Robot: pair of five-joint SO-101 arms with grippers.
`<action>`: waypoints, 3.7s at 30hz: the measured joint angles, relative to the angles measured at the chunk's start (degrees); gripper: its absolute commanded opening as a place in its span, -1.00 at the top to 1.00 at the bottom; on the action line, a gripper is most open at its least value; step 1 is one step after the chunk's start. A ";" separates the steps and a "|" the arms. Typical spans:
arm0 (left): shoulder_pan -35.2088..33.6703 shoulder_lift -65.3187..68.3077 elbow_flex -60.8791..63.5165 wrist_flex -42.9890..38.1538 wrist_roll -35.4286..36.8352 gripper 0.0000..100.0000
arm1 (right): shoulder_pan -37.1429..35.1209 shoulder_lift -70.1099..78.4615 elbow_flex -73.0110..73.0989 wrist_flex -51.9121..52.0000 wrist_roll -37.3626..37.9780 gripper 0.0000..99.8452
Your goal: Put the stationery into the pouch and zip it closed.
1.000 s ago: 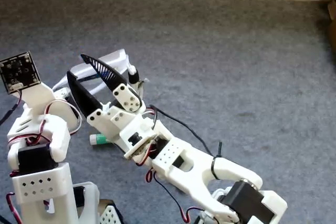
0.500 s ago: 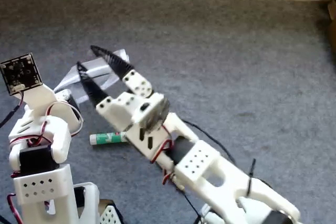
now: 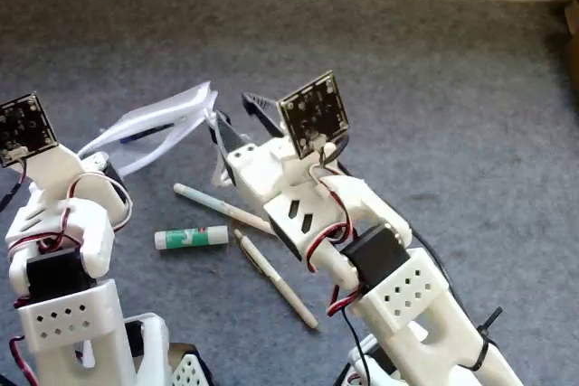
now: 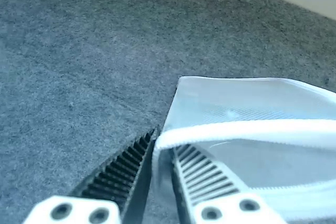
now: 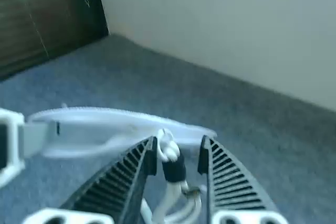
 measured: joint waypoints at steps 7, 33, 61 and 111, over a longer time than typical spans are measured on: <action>-3.25 0.44 0.00 -0.62 1.41 0.99 | 0.18 -0.09 8.62 9.85 0.88 0.73; -3.34 0.44 0.00 -0.62 1.58 0.99 | -8.26 27.25 14.42 11.78 3.96 0.74; -3.34 0.44 0.00 -0.62 1.58 0.99 | -9.32 43.78 5.80 10.37 11.96 0.99; 3.25 0.09 0.70 -0.79 1.49 0.99 | -16.09 -8.26 16.79 -56.97 6.77 0.99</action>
